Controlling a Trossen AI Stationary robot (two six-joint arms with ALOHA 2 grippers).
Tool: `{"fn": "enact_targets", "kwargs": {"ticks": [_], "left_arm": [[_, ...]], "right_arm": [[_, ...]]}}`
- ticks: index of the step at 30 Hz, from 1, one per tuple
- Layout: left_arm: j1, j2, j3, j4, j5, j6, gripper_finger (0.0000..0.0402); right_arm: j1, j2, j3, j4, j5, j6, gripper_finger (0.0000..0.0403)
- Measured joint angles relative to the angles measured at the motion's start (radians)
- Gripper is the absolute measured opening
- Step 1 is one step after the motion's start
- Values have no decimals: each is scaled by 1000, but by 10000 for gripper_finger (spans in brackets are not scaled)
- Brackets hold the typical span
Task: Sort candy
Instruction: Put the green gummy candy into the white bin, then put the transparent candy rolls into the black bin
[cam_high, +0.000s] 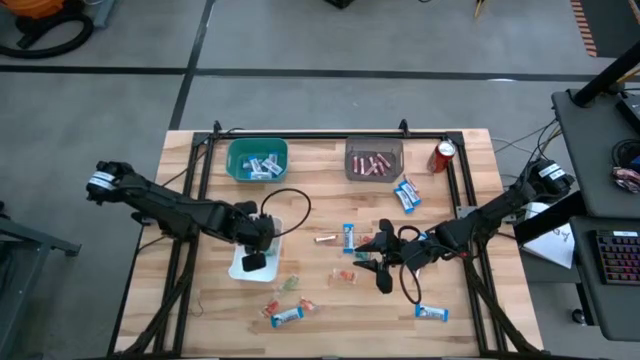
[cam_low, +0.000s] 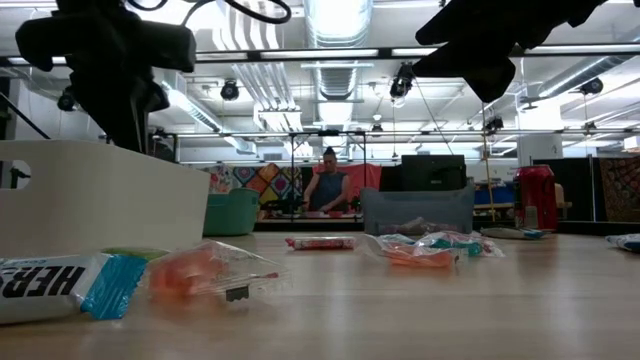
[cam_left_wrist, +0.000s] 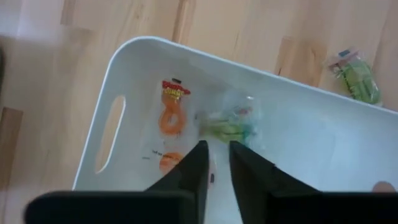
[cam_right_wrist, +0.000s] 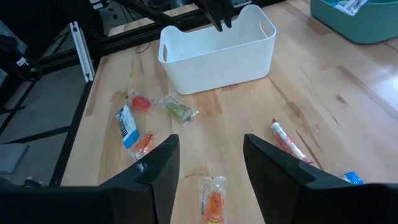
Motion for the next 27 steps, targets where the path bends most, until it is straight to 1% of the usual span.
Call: {"fn": "enact_targets", "kwargs": {"ticks": [5,9,12,20,23,27], "left_arm": [[0,0,0,-20,1,0,111],[0,-1,0,-18,1,16,139],[0,-2,12,-17,0,32,147],[-2,-34,75,-16,-20,88,149],[-16,-58,89,-15,-107,98,149],[-52,-98,91,14,-288,80,149]], "right_arm": [[0,0,0,0,0,1,171],[-8,0,0,0,0,5,171],[-31,0,0,-4,0,16,171],[-123,0,0,-33,-9,16,171],[-153,4,5,-59,-10,-28,171],[-184,29,28,-92,-12,-116,171]]}}
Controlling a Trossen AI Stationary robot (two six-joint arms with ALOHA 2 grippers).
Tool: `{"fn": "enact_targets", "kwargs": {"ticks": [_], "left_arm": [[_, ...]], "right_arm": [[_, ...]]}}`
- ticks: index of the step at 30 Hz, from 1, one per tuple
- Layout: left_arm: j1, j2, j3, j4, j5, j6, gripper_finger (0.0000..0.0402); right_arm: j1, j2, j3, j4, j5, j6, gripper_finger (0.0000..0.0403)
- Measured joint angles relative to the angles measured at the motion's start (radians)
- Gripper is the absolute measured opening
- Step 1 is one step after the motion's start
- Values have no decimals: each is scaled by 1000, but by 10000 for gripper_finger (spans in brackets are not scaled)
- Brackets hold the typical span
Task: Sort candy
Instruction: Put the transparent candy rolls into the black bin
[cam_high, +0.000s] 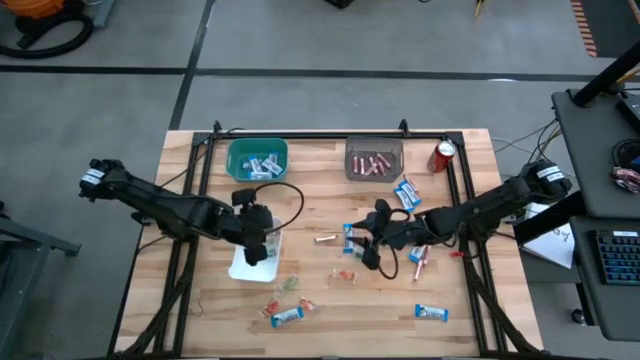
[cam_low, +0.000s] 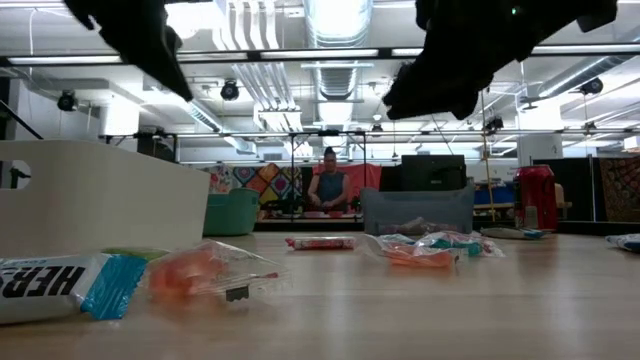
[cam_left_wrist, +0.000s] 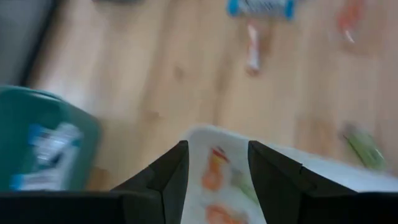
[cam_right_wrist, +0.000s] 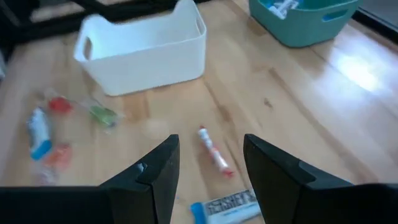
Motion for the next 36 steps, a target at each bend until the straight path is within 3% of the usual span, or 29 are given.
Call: {"fn": "enact_targets", "kwargs": {"ticks": [7,10,20,36], "left_arm": [[-84,-26,0,55,-286,-132,149],[-114,-23,0,58,-365,-179,149],[-147,-13,-3,65,-392,-218,149],[-148,15,-6,66,-400,-211,149]], "right_arm": [[-44,102,85,-102,-24,-151,171],[-53,155,116,-108,-28,-221,171],[-80,315,251,-114,-53,-351,171],[-140,536,345,-115,-182,-359,170]]}}
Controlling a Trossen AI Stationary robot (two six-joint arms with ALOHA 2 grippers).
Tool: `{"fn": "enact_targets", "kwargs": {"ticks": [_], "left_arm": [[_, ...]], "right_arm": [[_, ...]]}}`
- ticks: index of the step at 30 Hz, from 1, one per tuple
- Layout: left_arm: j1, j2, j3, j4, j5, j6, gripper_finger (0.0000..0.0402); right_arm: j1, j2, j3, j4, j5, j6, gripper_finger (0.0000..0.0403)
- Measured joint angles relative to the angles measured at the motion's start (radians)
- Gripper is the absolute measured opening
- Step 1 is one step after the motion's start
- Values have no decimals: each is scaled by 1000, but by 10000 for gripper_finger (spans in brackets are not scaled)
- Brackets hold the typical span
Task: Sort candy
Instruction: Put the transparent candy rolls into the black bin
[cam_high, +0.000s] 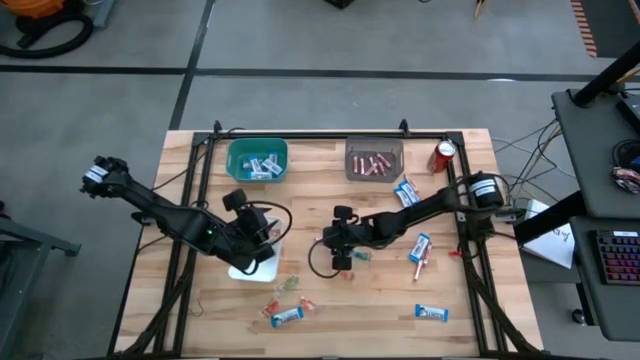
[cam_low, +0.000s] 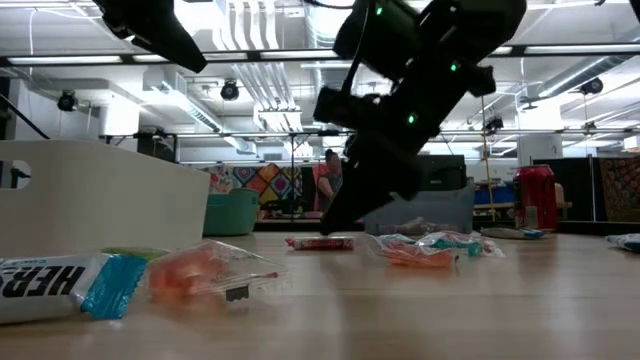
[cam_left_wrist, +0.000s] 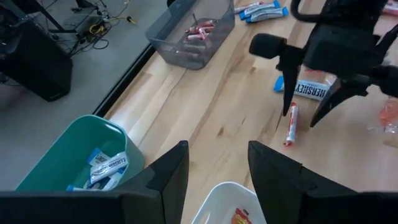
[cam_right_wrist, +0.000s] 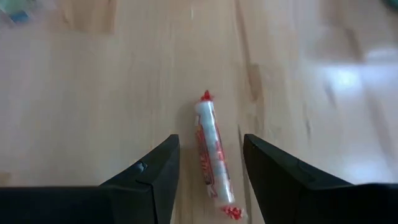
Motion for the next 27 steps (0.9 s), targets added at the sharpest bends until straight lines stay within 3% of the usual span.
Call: {"fn": "enact_targets", "kwargs": {"ticks": [8,19,27], "left_arm": [[0,28,-1,4,-2,0,149],[0,28,-2,8,-52,0,149],[0,28,-2,10,-54,3,149]], "right_arm": [[-13,32,5,-1,-20,7,138],[-26,103,9,40,-69,39,36],[-27,52,4,71,-74,93,19]]}}
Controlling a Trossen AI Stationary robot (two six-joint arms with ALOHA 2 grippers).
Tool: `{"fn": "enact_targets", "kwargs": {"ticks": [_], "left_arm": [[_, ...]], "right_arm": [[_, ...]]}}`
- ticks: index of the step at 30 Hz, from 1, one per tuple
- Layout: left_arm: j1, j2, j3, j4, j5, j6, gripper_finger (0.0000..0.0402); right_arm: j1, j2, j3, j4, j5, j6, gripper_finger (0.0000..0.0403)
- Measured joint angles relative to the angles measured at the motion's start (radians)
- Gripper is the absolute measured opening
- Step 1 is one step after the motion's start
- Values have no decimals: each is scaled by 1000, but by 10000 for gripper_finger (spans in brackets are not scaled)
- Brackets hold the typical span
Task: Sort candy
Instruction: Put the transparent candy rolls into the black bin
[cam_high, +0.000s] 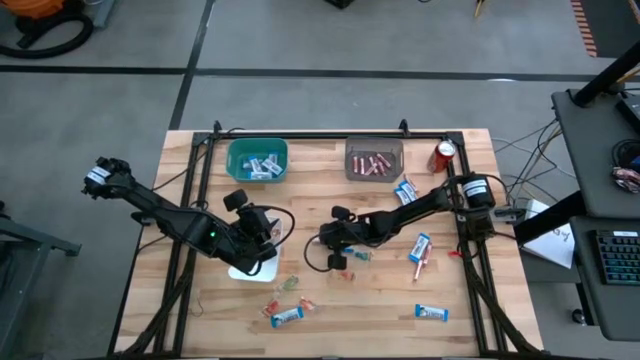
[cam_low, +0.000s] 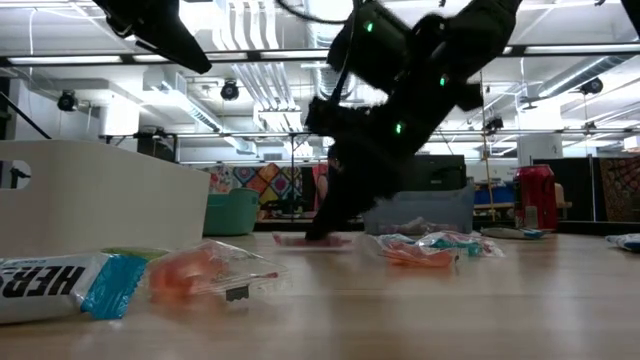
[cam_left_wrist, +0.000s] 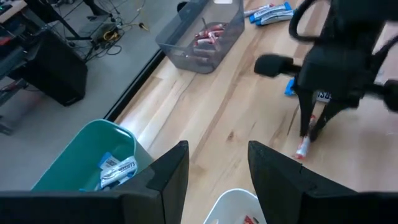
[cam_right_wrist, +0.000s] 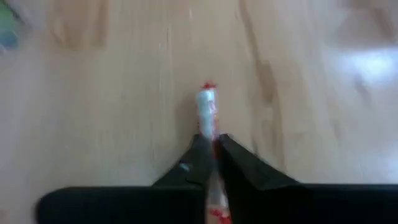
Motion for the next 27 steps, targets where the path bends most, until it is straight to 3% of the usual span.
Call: {"fn": "enact_targets", "kwargs": {"ticks": [4,11,16,22,27], "left_arm": [[0,-3,0,-1,0,49,149],[1,-10,24,-7,-37,77,149],[1,-11,24,-8,-45,77,149],[1,-11,24,-3,-45,73,149],[1,-11,24,6,-49,72,149]], "right_arm": [[-8,-78,-2,-7,3,87,3],[-61,-261,-1,-100,223,217,5],[-148,-383,-1,-241,315,240,7],[-294,-455,-6,-488,441,360,8],[-396,-445,-41,-549,453,437,8]]}}
